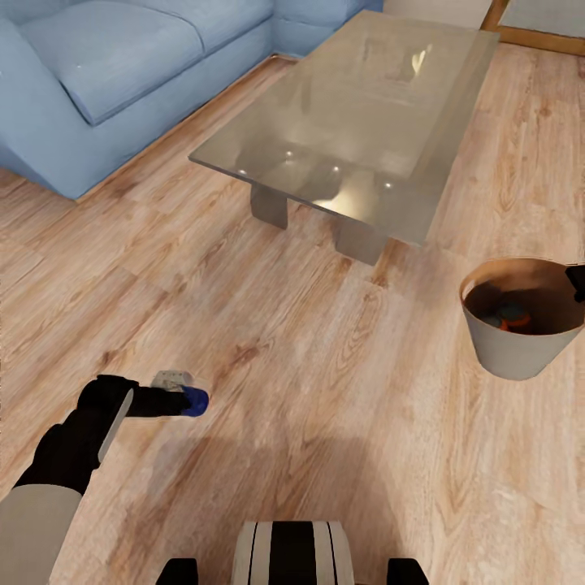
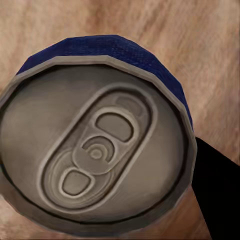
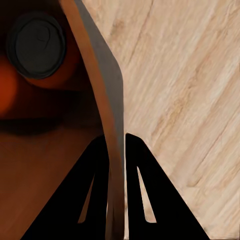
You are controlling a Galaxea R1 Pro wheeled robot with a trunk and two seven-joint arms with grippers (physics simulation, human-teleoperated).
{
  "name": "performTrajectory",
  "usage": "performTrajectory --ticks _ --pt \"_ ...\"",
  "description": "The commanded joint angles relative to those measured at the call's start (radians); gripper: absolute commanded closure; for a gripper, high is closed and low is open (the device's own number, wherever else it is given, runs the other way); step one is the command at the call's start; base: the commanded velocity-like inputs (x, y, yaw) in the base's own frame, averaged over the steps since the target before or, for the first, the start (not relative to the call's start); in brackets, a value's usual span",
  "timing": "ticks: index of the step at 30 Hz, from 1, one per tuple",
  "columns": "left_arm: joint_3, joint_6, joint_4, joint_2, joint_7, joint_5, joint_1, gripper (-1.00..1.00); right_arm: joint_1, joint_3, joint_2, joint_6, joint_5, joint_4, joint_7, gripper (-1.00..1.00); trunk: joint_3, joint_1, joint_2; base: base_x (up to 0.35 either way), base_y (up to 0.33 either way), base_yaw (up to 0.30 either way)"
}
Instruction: Put the three can of soda from the living room inside the tash can in the kitchen.
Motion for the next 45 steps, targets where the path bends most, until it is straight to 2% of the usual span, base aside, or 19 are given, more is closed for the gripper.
performTrajectory --ticks 1,2,3,5,8,11,13,19,24,25,27,29,32,36,43,45 --pt "0.000 0.000 0.002 0.001 -0.014 -0.008 -0.012 1.00 0.002 0.008 -0.004 0.002 -0.001 0.000 0.026 1.00 0.003 -0.004 0.007 0.000 0.000 0.000" --pt "-0.001 0.000 0.004 0.001 -0.024 -0.009 -0.024 1.00 0.004 0.022 -0.007 0.002 0.003 0.000 0.049 1.00 0.006 -0.008 0.014 0.000 0.000 0.000" --pt "-0.001 0.000 0.007 0.002 -0.040 -0.011 -0.044 1.00 0.010 0.061 -0.012 0.002 0.015 0.000 0.100 1.00 0.009 -0.011 0.021 0.000 0.000 0.000" --pt "-0.001 0.000 0.010 0.002 -0.050 -0.012 -0.059 1.00 0.019 0.107 -0.015 0.002 0.025 -0.001 0.156 1.00 0.016 -0.019 0.035 0.000 0.000 0.000" --pt "-0.002 0.000 0.031 0.002 -0.066 -0.013 -0.110 1.00 0.036 0.235 -0.019 0.002 0.043 -0.004 0.346 1.00 0.025 -0.031 0.056 0.000 0.000 0.000" --pt "-0.002 0.000 0.068 0.003 -0.069 -0.013 -0.155 1.00 0.039 0.268 -0.020 -0.020 0.046 -0.004 0.394 1.00 0.034 -0.042 0.077 0.000 0.000 0.000" --pt "-0.002 0.000 0.094 0.003 -0.069 -0.014 -0.183 1.00 0.040 0.277 -0.020 -0.028 0.047 -0.005 0.406 1.00 0.041 -0.050 0.091 0.000 0.000 0.000" --pt "-0.003 0.000 0.244 0.001 -0.072 -0.015 -0.322 1.00 0.055 0.299 -0.020 -0.060 0.049 -0.003 0.428 1.00 0.060 -0.073 0.133 0.000 0.000 0.000" --pt "-0.012 0.000 0.290 0.000 -0.073 -0.015 -0.350 1.00 0.057 0.303 -0.020 -0.084 0.049 -0.004 0.470 1.00 0.075 -0.092 0.168 0.000 0.000 0.000" --pt "-0.021 0.000 0.294 0.000 -0.074 -0.014 -0.353 1.00 0.057 0.309 -0.022 -0.109 0.049 -0.004 0.489 1.00 0.078 -0.096 0.175 0.000 0.000 0.000" --pt "-0.039 0.000 0.300 -0.001 -0.074 -0.014 -0.356 1.00 0.058 0.322 -0.038 -0.178 0.050 -0.005 0.514 1.00 0.085 -0.103 0.189 0.000 0.000 0.000" --pt "-0.044 0.000 0.301 -0.004 -0.074 -0.015 -0.358 1.00 0.058 0.325 -0.051 -0.203 0.050 -0.005 0.520 1.00 0.091 -0.111 0.203 0.000 0.000 0.000" --pt "-0.048 0.000 0.302 -0.006 -0.074 -0.015 -0.359 1.00 0.058 0.327 -0.083 -0.273 0.042 -0.006 0.521 1.00 0.100 -0.123 0.224 0.000 0.000 0.000" --pt "-0.049 0.000 0.303 -0.008 -0.074 -0.015 -0.365 1.00 0.066 0.327 -0.103 -0.333 0.035 -0.007 0.515 1.00 0.113 -0.138 0.252 0.000 0.000 0.000" --pt "-0.052 0.000 0.373 -0.010 -0.074 -0.015 -0.434 1.00 0.108 0.321 -0.115 -0.416 0.033 -0.014 0.508 1.00 0.135 -0.165 0.301 0.000 0.000 0.000" --pt "-0.057 0.000 0.387 -0.016 -0.074 -0.015 -0.445 1.00 0.113 0.312 -0.121 -0.425 0.032 -0.018 0.484 1.00 0.141 -0.172 0.315 0.000 0.000 0.000"
